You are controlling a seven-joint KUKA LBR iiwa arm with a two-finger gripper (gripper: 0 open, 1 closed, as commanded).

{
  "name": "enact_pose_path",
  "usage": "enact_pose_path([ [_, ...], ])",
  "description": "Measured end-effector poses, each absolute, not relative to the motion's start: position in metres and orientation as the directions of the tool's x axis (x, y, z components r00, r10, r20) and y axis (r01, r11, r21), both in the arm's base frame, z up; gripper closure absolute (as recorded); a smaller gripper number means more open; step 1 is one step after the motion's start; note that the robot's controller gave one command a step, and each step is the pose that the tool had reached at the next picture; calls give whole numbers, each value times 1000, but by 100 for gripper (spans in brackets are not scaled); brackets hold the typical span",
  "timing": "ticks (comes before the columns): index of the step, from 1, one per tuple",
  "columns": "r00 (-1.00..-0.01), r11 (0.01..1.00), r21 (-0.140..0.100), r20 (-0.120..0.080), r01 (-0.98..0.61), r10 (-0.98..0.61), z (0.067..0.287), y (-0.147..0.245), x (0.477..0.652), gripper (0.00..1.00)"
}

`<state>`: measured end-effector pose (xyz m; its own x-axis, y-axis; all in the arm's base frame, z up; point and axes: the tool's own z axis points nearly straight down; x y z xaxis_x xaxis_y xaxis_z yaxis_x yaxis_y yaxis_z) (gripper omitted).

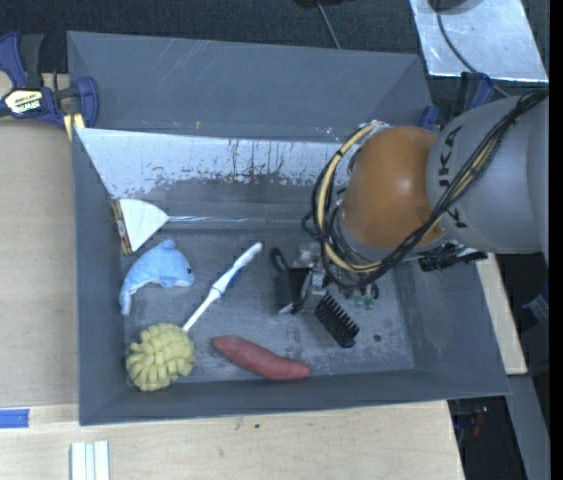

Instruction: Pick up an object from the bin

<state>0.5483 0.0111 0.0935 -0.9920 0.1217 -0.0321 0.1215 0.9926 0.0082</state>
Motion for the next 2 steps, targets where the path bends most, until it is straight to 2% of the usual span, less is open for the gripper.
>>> enact_pose_path([
  [1,-992,993,8,-36,121,121,119,11,550,100],
  [2,-992,993,8,-36,121,121,130,11,550,100],
])
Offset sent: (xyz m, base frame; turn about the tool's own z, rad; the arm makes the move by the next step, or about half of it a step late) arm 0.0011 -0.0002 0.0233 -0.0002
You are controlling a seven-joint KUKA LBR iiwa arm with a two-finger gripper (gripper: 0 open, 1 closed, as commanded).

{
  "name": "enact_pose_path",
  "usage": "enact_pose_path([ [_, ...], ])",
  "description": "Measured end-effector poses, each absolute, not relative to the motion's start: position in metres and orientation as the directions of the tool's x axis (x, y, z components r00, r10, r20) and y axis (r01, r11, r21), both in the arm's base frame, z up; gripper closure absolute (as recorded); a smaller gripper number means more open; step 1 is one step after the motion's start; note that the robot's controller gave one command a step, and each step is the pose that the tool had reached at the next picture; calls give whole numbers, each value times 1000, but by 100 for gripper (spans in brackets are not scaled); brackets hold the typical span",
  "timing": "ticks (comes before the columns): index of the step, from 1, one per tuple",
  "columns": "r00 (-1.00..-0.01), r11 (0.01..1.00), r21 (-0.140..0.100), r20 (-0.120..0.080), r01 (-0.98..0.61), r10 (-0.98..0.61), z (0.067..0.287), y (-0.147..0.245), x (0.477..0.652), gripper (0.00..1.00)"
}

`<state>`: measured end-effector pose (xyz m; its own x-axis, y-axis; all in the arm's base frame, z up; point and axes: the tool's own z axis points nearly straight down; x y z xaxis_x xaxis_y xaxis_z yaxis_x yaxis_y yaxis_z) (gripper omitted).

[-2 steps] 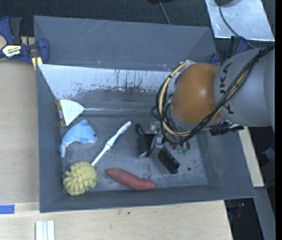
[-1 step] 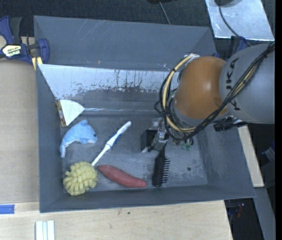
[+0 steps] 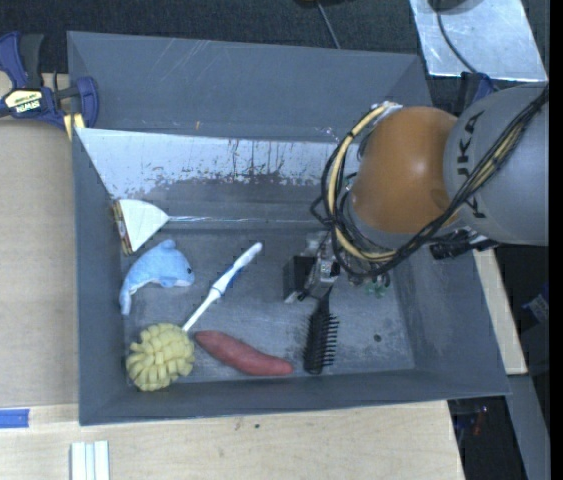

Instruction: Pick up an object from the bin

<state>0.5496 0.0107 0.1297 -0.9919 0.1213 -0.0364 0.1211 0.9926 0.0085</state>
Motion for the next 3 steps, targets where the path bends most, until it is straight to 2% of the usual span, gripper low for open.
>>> enact_pose_path([
  [1,-992,993,8,-32,121,121,148,10,548,100],
  [3,-992,993,9,-39,120,121,181,10,550,100],
])
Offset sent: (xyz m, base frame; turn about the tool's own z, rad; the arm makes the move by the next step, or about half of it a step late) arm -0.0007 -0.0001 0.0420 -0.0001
